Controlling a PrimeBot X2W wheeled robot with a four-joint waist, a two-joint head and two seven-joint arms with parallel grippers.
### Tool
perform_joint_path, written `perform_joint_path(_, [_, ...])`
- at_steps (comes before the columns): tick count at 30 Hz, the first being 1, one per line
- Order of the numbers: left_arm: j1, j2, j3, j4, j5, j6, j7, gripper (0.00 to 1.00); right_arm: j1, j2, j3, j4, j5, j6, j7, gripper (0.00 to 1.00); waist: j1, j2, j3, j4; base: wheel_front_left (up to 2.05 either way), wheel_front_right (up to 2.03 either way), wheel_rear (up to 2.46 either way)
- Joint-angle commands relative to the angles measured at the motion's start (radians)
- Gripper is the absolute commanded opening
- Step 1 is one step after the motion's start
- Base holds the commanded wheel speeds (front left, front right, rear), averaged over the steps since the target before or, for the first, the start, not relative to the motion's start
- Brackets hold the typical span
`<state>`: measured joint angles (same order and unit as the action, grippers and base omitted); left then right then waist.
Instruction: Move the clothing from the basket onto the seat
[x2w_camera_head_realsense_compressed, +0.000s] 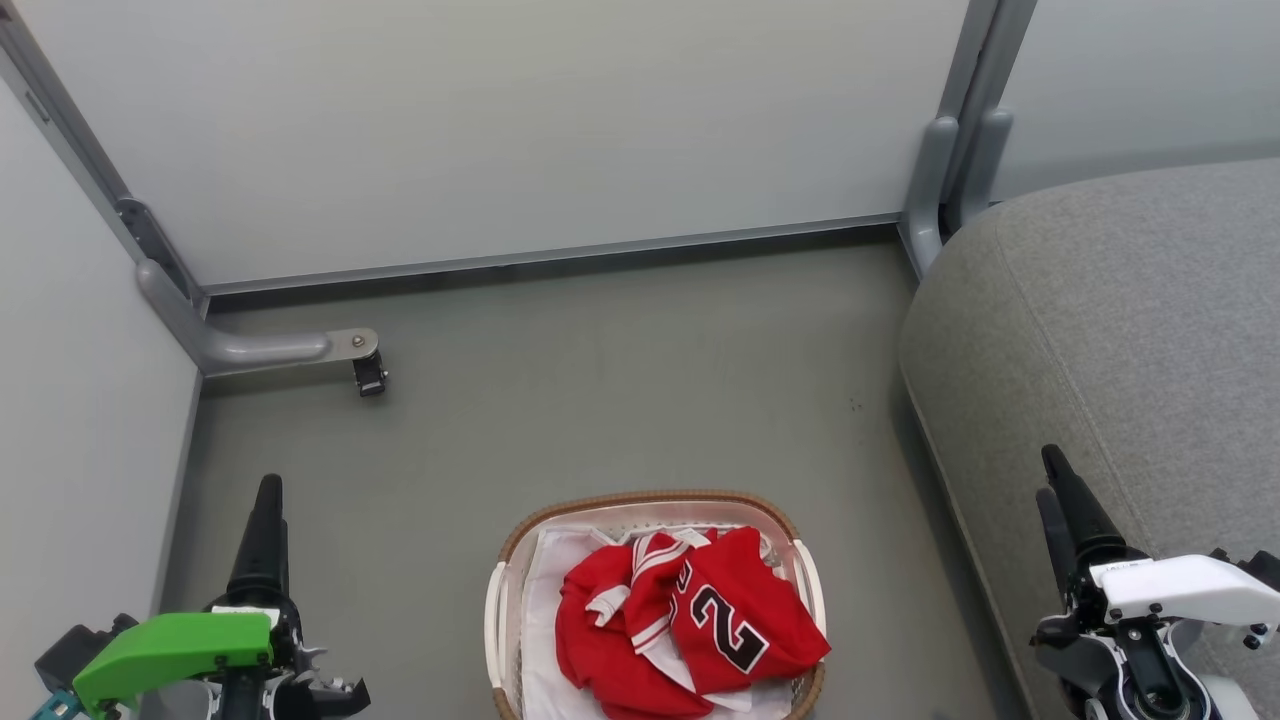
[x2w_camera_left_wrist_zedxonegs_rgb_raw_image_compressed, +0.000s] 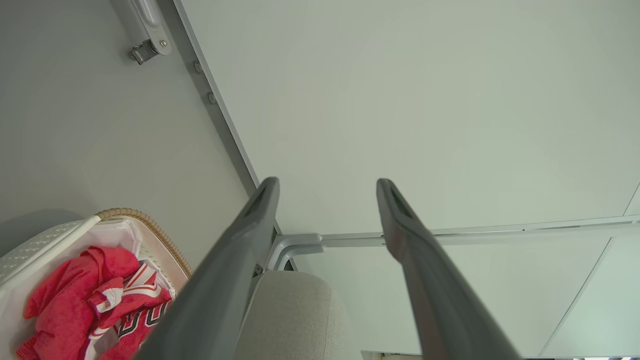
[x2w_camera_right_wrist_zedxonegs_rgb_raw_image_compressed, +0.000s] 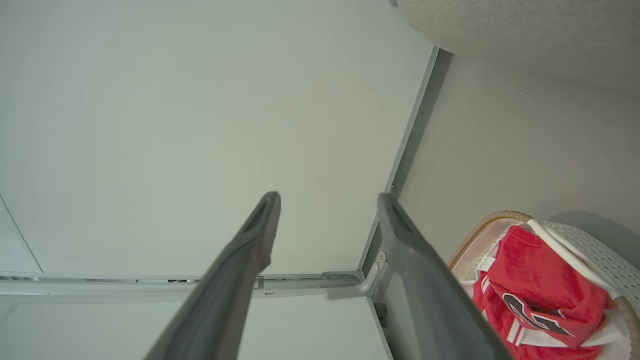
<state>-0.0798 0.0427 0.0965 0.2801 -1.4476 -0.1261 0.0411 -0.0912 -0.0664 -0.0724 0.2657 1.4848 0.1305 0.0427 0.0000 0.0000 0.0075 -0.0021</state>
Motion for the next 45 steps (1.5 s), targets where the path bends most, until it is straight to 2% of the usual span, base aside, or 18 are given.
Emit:
perform_joint_path(1, [-0.033, 0.008, 0.0, -0.016, 0.035, -0.003, -0.008, 1.0, -0.026, -0.012, 0.003, -0.019, -0.023, 0.0, -0.009, 1.0, 0.0, 0.0, 0.0, 0.0, 0.0, 0.0, 0.0])
perform_joint_path(24, [-0.033, 0.008, -0.019, -0.014, 0.553, 0.0, -0.099, 1.0, -0.039, -0.038, 0.071, -0.005, -0.437, 0.0, -0.1, 1.0, 0.0, 0.0, 0.006, -0.003, 0.0, 0.0, 0.0])
perform_joint_path(45, [-0.009, 0.034, -0.083, -0.002, 0.863, 0.043, -0.167, 1.0, -0.041, -0.058, 0.124, 0.011, -0.743, 0.0, -0.168, 1.0, 0.0, 0.0, 0.007, -0.004, 0.0, 0.0, 0.0])
